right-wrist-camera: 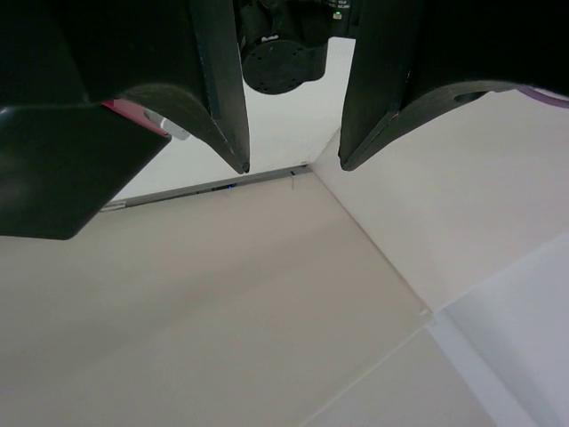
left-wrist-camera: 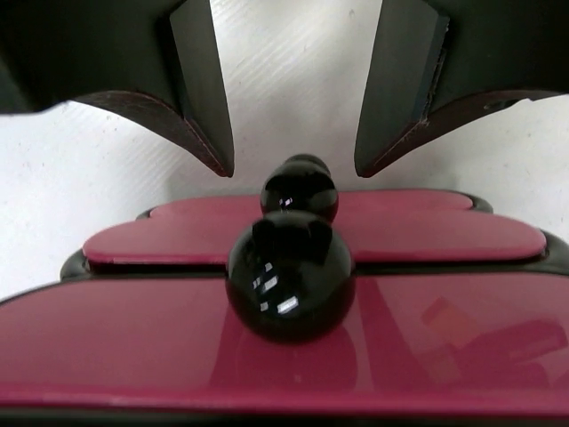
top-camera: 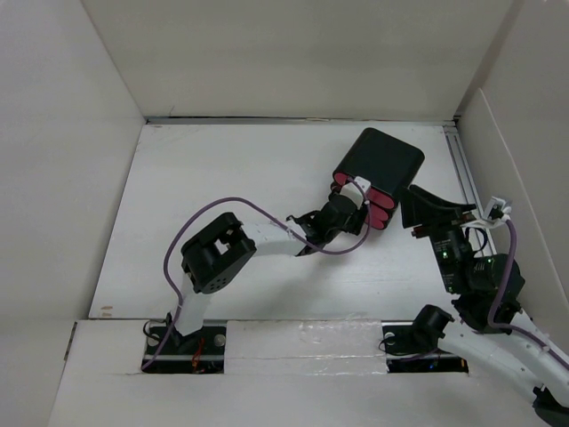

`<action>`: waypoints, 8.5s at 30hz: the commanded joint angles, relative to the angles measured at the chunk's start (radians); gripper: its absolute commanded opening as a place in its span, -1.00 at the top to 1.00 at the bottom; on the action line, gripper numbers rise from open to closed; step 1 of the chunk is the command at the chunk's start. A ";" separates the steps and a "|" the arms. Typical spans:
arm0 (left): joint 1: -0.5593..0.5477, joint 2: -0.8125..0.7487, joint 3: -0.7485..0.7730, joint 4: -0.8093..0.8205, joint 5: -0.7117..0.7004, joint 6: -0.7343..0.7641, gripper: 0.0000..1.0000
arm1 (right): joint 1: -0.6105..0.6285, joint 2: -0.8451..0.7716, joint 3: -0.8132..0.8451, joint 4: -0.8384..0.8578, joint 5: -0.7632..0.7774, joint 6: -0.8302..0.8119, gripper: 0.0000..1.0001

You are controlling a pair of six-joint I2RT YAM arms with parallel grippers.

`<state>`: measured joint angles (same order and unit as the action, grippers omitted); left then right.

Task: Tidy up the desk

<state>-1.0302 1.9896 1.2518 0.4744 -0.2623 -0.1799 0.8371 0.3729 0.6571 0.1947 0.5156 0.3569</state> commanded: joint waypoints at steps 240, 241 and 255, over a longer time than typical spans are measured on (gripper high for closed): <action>0.055 -0.264 0.094 -0.490 -0.090 -0.342 -0.24 | -0.007 0.138 0.006 0.045 -0.026 -0.015 -0.12; 0.055 -0.314 0.037 -0.482 -0.109 -0.346 -0.13 | -0.007 0.139 0.006 0.046 -0.026 -0.016 -0.12; 0.009 -0.442 -0.312 -0.554 -0.376 -0.664 0.13 | -0.007 0.166 0.012 0.049 -0.048 -0.013 -0.12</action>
<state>-1.0199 1.5032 0.9558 -0.0139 -0.5873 -0.7456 0.8371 0.5350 0.6567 0.2104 0.4850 0.3439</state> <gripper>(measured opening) 0.409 0.559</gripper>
